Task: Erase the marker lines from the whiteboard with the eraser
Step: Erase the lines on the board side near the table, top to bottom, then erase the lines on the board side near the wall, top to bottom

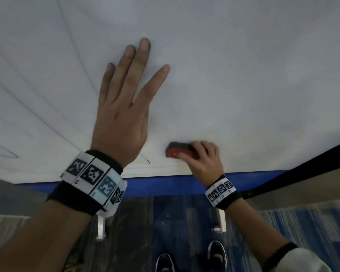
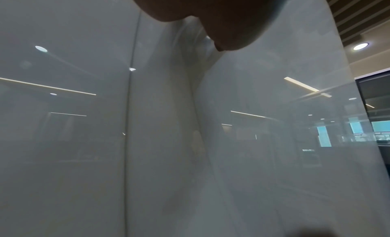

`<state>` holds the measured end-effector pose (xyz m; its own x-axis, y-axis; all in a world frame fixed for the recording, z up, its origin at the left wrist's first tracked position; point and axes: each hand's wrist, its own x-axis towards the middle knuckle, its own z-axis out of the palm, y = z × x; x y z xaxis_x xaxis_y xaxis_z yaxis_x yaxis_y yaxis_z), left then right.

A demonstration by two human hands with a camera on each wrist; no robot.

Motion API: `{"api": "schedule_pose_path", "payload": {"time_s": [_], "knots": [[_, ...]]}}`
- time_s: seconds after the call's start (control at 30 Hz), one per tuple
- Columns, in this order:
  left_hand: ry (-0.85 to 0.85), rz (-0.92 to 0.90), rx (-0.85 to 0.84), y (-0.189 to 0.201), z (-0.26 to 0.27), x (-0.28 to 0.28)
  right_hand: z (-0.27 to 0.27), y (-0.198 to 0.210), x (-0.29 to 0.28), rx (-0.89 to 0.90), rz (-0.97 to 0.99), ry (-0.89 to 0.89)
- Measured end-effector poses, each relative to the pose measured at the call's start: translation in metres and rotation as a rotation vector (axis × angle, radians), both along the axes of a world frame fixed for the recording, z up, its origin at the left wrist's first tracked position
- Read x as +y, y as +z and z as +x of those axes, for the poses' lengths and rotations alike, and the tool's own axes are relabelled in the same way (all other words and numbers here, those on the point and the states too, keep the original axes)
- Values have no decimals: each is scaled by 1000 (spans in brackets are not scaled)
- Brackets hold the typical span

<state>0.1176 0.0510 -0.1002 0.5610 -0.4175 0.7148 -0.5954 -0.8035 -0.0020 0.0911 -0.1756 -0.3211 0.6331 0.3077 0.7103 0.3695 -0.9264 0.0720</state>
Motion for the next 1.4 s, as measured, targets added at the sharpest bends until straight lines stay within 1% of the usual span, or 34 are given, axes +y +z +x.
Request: {"api": "schedule_pose_path", "payload": {"time_s": [0.03,0.07,0.1,0.13,0.17,0.2,0.3,0.33,0.37,0.4,0.43,0.5,0.6,0.67,0.73,0.77,0.8,0.87,0.93,1.03,1.1,1.17,1.27,1.33,1.4], "knots": [[-1,-1,-1,0,0,0,-4,-24,-11,105,-195,54],[1,-3,-4,-1,0,1,-6,-38,-21,179,-361,107],[4,-4,-7,-1,0,0,-5,-41,-30,196,-468,147],[7,-5,-7,-2,0,0,-1,-35,-35,170,-506,179],[8,-4,-3,-2,1,-1,2,-22,-36,120,-490,208],[8,-6,7,-3,0,-2,4,-3,-34,56,-426,216],[32,-34,10,-4,-1,-5,15,75,-15,-189,-125,111],[33,-34,16,-4,-1,-6,20,94,-9,-251,-40,77],[32,-31,22,-4,-2,-6,24,106,-3,-287,21,66],[32,-29,26,-4,-2,-5,27,108,2,-313,49,81],[33,-27,26,-3,-2,-5,29,101,5,-331,39,107],[34,-13,22,-3,-1,-2,30,61,5,-295,-85,198],[38,7,19,-5,0,-1,24,-33,-5,-93,-397,356],[44,-1,12,-8,0,-3,19,-80,-11,8,-579,408],[47,-20,2,-10,1,-6,16,-96,-12,69,-651,418],[47,-29,5,-11,2,-7,16,-92,-10,92,-637,420],[45,-35,13,-11,2,-8,17,-82,-8,106,-587,418],[41,-61,31,-11,2,-10,17,-41,-6,88,-430,380],[37,-74,65,-8,-1,-8,19,19,-8,-6,-251,311],[-45,-21,190,9,-11,5,23,116,-12,-194,-24,188],[-102,16,256,25,-18,17,24,170,-12,-239,112,142],[-113,28,265,42,-23,21,26,218,-8,-273,268,111],[-93,45,136,71,-27,12,27,278,7,-338,486,114],[-93,53,-13,98,-21,6,30,315,21,-365,536,187],[-92,46,-129,128,-10,7,35,356,37,-339,528,309]]}}
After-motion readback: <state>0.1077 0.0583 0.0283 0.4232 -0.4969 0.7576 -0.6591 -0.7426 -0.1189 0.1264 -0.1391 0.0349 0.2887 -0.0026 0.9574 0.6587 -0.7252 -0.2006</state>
